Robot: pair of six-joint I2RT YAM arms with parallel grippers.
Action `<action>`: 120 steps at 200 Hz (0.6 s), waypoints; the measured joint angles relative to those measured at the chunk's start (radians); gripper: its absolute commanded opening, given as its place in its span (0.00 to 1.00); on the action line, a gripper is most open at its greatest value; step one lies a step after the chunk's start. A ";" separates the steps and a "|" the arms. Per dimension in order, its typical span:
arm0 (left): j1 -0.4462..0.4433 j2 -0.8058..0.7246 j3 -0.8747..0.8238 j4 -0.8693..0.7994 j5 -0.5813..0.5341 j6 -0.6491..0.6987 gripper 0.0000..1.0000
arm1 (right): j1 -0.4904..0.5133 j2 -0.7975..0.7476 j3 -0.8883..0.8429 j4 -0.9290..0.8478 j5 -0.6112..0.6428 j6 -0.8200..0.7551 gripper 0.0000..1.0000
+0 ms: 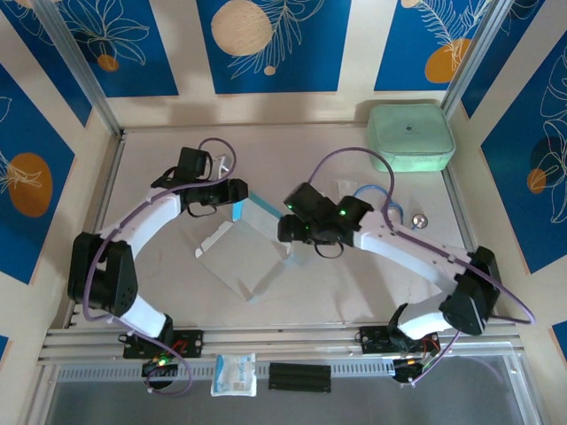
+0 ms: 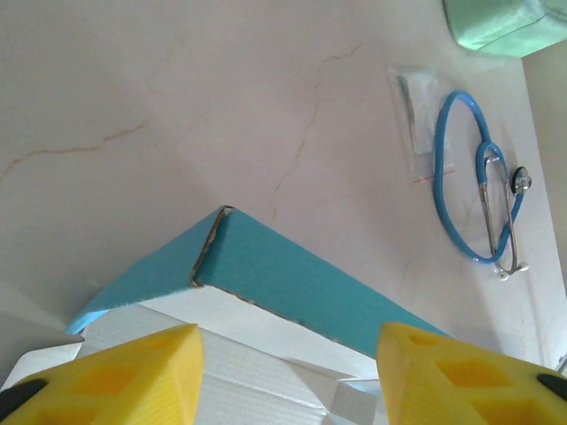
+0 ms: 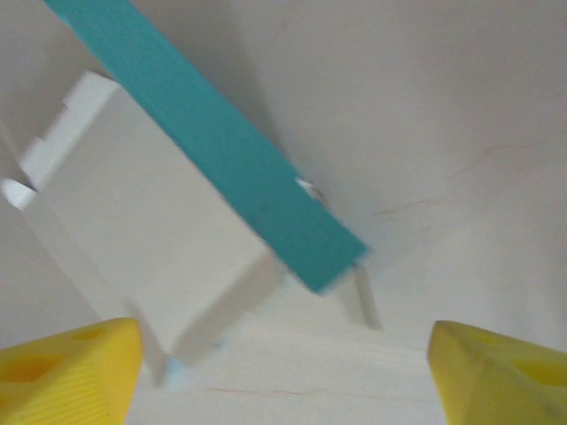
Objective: Fold the paper box
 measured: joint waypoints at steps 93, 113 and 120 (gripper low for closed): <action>-0.002 -0.266 -0.072 -0.003 -0.049 0.230 0.75 | -0.097 0.039 -0.184 0.241 -0.132 -0.437 0.14; -0.017 -0.346 -0.140 0.042 -0.050 0.359 0.77 | -0.118 0.065 -0.182 0.285 -0.136 -0.545 0.01; -0.024 -0.379 -0.172 0.063 -0.050 0.413 0.78 | -0.127 0.069 -0.176 0.292 -0.140 -0.586 0.00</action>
